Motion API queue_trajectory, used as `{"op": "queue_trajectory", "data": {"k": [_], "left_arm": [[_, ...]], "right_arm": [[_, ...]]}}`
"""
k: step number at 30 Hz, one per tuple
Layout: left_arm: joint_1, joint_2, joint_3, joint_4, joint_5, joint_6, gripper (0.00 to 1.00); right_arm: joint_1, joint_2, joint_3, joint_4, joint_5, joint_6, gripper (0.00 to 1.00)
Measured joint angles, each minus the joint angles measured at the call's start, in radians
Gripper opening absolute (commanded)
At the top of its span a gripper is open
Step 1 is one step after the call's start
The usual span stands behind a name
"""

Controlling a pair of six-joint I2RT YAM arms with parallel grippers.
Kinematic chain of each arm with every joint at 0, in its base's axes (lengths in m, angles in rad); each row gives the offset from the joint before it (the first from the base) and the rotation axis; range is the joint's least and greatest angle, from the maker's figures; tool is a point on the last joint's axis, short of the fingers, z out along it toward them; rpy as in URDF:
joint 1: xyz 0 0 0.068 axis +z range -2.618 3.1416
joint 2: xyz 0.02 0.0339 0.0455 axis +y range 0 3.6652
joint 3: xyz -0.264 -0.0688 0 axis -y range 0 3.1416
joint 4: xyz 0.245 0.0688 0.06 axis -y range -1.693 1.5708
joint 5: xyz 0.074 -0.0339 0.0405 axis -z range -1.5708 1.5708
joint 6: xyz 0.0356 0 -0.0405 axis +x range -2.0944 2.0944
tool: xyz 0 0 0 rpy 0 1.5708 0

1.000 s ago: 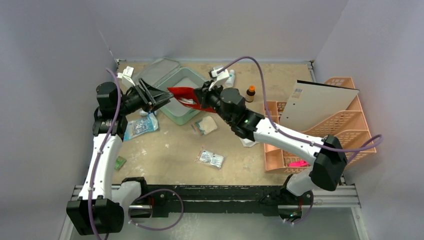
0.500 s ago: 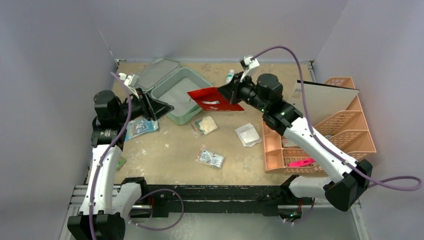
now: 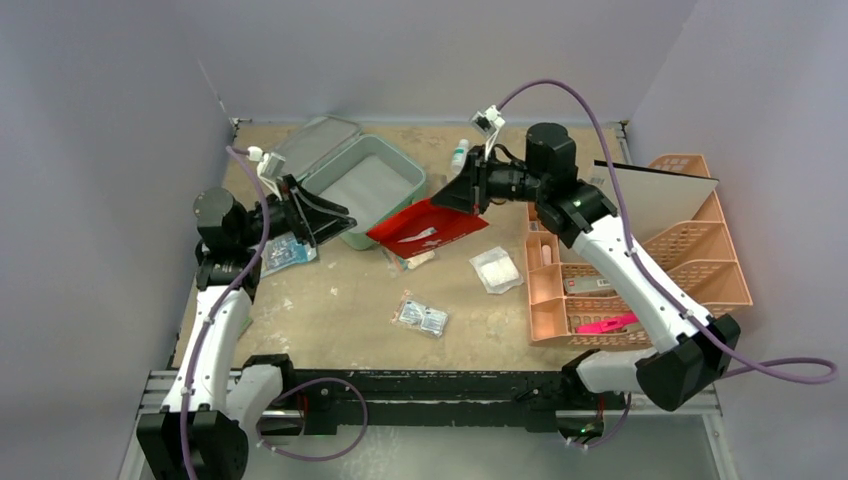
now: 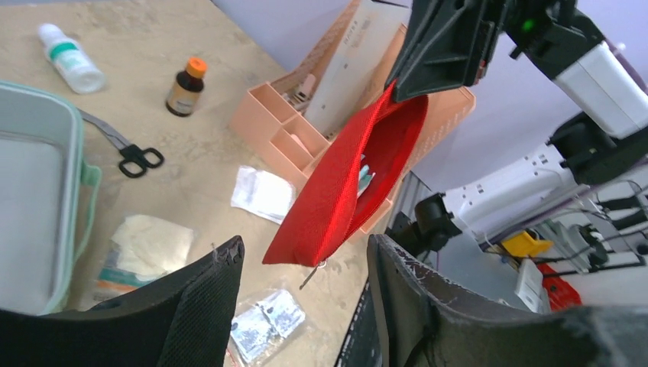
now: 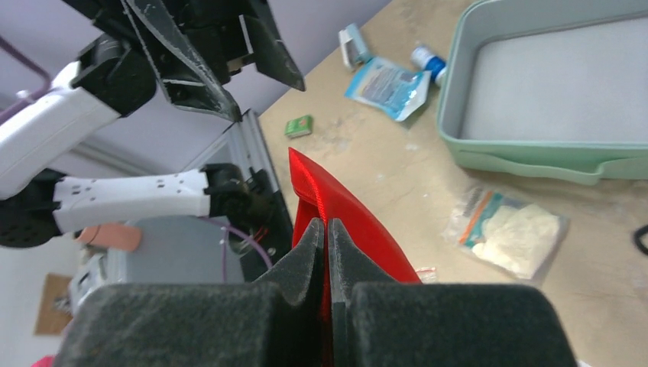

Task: Organize the medicine kit
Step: Zip the medicine pouch.

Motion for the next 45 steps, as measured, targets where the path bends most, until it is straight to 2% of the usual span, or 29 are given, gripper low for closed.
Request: {"op": "queue_trajectory", "data": {"k": [4,12,20,25,29,31,32,34,36,39,44,45], "left_arm": [[-0.022,0.000,-0.048,0.081,0.024,-0.064,0.60],[-0.095,-0.011,-0.048,0.047,0.027,-0.016,0.61],[-0.115,-0.026,-0.050,0.018,0.027,0.011,0.57],[-0.120,-0.030,-0.051,0.018,0.027,0.016,0.46],[-0.122,-0.030,-0.051,0.019,0.031,0.017,0.17],[-0.125,-0.030,-0.051,0.021,0.034,0.023,0.05],[-0.126,-0.031,-0.051,0.023,0.035,0.025,0.01],[-0.126,-0.036,-0.052,0.026,0.034,0.025,0.00],[-0.126,-0.045,-0.052,0.025,0.029,0.024,0.00],[-0.126,-0.055,-0.052,0.015,0.002,0.022,0.00],[-0.126,-0.036,-0.006,-0.089,-0.061,0.006,0.00],[-0.126,-0.023,0.014,-0.116,-0.074,0.004,0.00]], "right_arm": [[-0.001,0.035,0.000,0.014,-0.082,0.031,0.00],[-0.004,0.053,-0.001,0.096,-0.170,0.106,0.00],[-0.006,0.053,-0.001,0.185,-0.198,0.179,0.00],[-0.006,0.054,-0.003,0.204,-0.199,0.204,0.00],[-0.007,0.054,-0.006,0.210,-0.198,0.212,0.00],[-0.007,0.054,-0.008,0.212,-0.197,0.217,0.00],[-0.007,0.055,-0.009,0.212,-0.197,0.220,0.00],[-0.007,0.058,-0.009,0.212,-0.195,0.224,0.01],[-0.008,0.064,-0.009,0.212,-0.185,0.228,0.11],[-0.011,0.072,-0.009,0.202,-0.147,0.232,0.34],[-0.013,0.073,-0.005,0.109,-0.036,0.218,0.57],[-0.013,0.073,-0.002,0.084,-0.012,0.216,0.65]]}}
